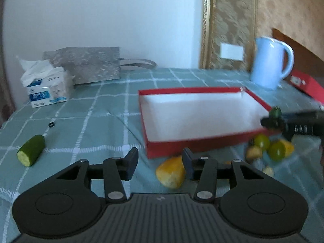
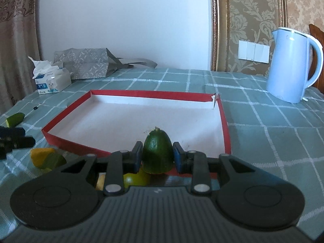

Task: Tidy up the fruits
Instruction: 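Carry the yellow chunk into the tray and open the left tool while the right tool lifts the green piece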

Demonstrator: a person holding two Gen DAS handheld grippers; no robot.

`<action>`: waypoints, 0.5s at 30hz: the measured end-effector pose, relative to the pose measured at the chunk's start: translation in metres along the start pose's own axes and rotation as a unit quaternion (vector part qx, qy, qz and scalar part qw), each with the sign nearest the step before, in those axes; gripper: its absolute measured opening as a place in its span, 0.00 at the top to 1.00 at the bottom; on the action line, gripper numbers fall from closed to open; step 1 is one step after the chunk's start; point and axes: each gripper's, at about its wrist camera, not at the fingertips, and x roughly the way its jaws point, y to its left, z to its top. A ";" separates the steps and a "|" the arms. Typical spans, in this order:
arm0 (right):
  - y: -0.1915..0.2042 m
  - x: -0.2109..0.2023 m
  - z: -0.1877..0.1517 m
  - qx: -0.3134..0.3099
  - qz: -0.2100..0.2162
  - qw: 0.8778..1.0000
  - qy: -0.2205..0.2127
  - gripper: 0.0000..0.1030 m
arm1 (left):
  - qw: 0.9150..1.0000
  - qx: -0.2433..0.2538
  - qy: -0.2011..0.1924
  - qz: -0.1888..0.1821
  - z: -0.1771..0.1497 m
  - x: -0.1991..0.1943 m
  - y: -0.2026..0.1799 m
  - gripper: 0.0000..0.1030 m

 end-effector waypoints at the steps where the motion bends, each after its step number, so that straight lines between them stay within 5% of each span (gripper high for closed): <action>1: 0.000 0.000 -0.001 0.000 0.000 1.000 0.001 0.71 | 1.000 0.005 0.002 -0.008 -0.001 0.001 -0.001 0.55; 13: -0.002 0.001 -0.002 0.009 0.003 1.000 0.002 0.71 | 0.996 0.019 0.066 -0.055 -0.004 0.037 0.006 0.55; 15: -0.002 0.001 -0.002 0.009 0.004 1.000 0.002 0.71 | 0.996 0.020 0.067 -0.063 -0.004 0.039 0.006 0.63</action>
